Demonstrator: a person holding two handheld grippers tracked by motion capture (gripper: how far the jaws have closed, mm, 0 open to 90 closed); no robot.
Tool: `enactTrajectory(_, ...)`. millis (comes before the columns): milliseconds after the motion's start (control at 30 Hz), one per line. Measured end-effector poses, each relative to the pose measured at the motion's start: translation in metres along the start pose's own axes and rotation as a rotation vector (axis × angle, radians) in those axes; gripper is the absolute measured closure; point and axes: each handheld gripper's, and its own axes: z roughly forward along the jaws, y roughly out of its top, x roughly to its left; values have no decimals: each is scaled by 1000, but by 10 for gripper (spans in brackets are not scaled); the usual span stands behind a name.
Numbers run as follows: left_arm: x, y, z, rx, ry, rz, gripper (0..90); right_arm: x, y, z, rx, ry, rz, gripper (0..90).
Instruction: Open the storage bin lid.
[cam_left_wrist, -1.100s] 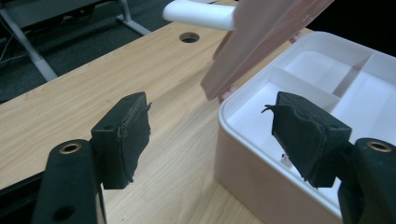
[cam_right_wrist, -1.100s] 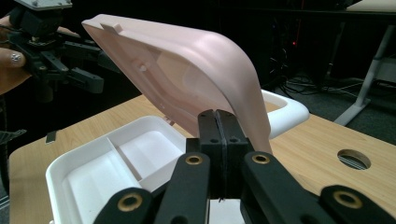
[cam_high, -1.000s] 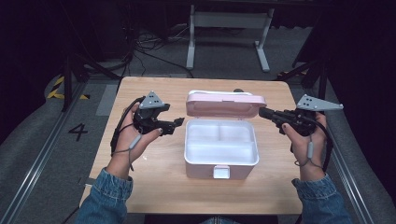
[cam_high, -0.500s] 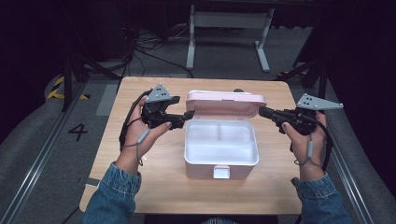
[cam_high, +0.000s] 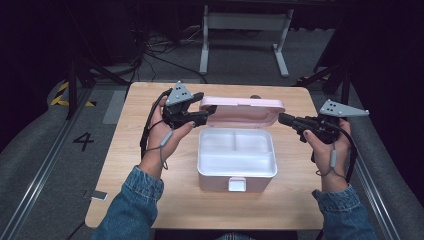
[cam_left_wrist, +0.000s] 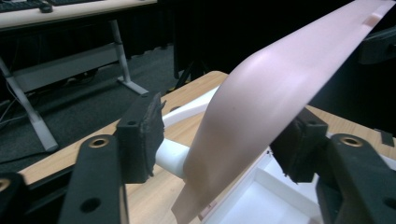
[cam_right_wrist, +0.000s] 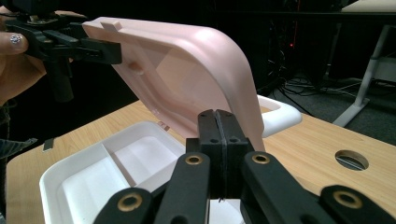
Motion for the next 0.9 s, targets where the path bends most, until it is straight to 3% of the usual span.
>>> enactTrajectory(200,0,1,5,-20,11,20,504,-1,0,1,0,-4,1,900)
enactTrajectory(467,3,2,8,-41,12,-2,631,-2,0,3,-2,-2,3,900)
enactTrajectory(900,5,3,8,-31,12,-1,652,-3,2,-2,-4,-5,2,900)
